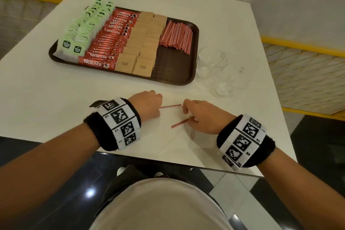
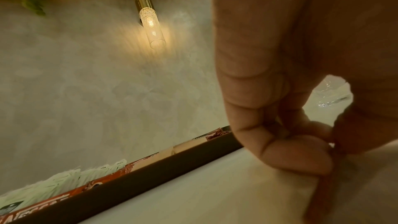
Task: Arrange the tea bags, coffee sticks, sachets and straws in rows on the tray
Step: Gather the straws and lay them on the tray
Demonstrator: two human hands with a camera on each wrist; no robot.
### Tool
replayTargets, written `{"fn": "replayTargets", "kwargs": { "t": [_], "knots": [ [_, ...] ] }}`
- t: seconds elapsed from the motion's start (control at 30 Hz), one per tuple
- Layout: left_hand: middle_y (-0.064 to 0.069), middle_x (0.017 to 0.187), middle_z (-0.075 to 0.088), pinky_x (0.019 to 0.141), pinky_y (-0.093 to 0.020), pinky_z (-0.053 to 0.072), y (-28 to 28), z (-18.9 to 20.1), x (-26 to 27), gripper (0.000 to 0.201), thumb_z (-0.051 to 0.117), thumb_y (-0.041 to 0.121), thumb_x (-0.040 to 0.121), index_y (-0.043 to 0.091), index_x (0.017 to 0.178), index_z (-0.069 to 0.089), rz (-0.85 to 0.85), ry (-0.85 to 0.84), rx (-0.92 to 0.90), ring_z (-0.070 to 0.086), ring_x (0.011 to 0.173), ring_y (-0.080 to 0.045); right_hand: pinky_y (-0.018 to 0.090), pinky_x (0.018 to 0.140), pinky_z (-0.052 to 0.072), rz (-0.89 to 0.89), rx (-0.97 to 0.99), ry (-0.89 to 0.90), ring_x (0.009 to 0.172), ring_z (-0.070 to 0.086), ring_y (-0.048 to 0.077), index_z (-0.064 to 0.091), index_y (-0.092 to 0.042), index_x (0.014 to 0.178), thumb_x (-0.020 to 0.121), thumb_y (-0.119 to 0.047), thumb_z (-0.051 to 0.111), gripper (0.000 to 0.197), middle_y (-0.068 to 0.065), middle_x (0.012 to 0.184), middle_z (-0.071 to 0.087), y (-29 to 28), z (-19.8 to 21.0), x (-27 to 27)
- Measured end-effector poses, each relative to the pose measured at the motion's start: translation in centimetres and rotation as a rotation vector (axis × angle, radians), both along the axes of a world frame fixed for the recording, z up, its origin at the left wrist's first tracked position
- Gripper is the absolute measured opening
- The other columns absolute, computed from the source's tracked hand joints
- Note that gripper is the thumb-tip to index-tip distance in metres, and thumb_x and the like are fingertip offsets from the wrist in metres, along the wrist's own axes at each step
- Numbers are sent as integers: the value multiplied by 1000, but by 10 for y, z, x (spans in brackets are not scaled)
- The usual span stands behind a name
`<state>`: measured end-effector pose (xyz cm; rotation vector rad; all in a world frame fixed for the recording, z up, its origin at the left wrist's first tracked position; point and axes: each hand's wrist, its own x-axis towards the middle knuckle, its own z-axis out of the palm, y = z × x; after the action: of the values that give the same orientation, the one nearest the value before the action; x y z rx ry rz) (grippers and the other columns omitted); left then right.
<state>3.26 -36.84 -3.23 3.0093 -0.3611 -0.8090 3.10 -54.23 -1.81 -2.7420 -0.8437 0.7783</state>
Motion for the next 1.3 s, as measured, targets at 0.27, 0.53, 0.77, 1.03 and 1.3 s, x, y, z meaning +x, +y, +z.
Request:
{"fn": "replayTargets", "kwargs": {
  "t": [0.27,0.53,0.77,1.03,1.3],
  "knots": [
    [-17,119,50,89,-41,47,6,5,3,35,50,11,91,5,124,39,69,16,-91,53,105,-32,26,72,38,125,-94,-6,88,49,22,50,-7,109,82,-10,60,29,10,107,57,15,-2,13],
    [-16,116,51,75,-34,45,10,4,7,35,49,13,92,5,125,39,108,29,-119,53,97,-28,35,73,44,129,-89,-6,87,53,29,40,-4,112,85,-10,54,31,16,106,55,15,-13,6],
    [-9,105,53,79,-29,41,25,5,11,24,41,20,97,6,111,54,162,-18,-286,52,89,-21,34,79,42,90,-82,-51,96,53,29,50,-4,105,89,-19,53,22,12,108,52,15,-16,6],
    [-3,90,54,64,-20,42,38,12,6,19,44,22,97,9,101,57,251,-13,-505,55,79,-18,34,77,43,118,-76,-60,90,53,31,46,-4,109,89,-14,48,22,16,109,53,23,-14,5],
    [-8,99,58,74,-28,46,38,12,-2,23,43,22,97,8,109,57,280,17,-503,59,90,-24,32,75,39,114,-87,-110,97,55,33,46,-1,113,91,-13,47,25,15,111,53,23,-23,2]
  ]
}}
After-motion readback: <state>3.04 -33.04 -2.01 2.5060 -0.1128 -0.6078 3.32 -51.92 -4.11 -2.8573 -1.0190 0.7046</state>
